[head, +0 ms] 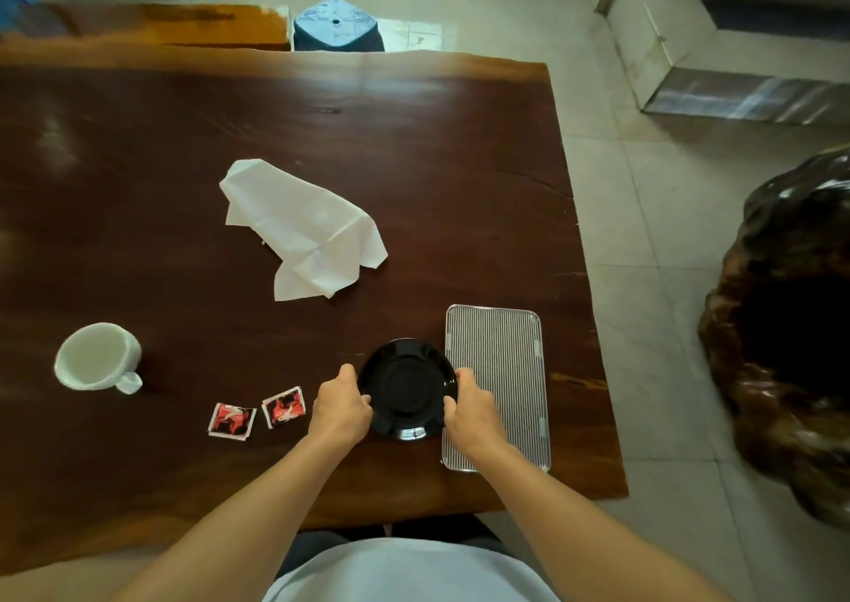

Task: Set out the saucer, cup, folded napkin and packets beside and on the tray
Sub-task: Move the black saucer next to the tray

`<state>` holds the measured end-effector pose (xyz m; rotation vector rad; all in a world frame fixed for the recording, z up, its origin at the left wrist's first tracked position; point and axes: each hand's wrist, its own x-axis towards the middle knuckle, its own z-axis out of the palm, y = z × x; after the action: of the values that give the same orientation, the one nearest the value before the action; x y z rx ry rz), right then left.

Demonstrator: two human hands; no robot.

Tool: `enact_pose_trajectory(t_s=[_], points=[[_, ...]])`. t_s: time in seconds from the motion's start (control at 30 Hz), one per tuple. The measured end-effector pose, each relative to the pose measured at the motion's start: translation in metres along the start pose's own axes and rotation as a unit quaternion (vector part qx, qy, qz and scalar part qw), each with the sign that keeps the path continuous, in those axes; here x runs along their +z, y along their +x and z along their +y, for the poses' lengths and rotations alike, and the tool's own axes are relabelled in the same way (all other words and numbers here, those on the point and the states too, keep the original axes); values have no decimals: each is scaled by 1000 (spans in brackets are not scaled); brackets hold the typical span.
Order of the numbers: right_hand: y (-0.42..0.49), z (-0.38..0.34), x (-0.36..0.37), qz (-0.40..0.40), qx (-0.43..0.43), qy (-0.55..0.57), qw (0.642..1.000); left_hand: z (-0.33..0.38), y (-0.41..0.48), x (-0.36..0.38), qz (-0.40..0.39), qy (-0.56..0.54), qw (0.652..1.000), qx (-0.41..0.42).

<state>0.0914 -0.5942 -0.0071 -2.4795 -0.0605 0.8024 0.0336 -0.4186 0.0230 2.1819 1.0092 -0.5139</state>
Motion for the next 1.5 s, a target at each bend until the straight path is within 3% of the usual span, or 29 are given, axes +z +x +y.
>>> enact_pose_trajectory(t_s=[0.3,0.5,0.93,1.27,1.5], points=[[11,1,27,-33,30,54,998,-23,11,9,14,-5,1000,-18],[18,-7,35,-70,96,86,989,-31,25,20,3,-21,999,-25],[40,-21,49,-120,176,80,974,-44,56,33,-10,-19,1000,-21],[45,-27,47,-125,185,67,972,-46,67,38,-4,-3,1000,-10],[38,-31,34,-126,157,35,979,-41,60,28,-43,18,999,-27]])
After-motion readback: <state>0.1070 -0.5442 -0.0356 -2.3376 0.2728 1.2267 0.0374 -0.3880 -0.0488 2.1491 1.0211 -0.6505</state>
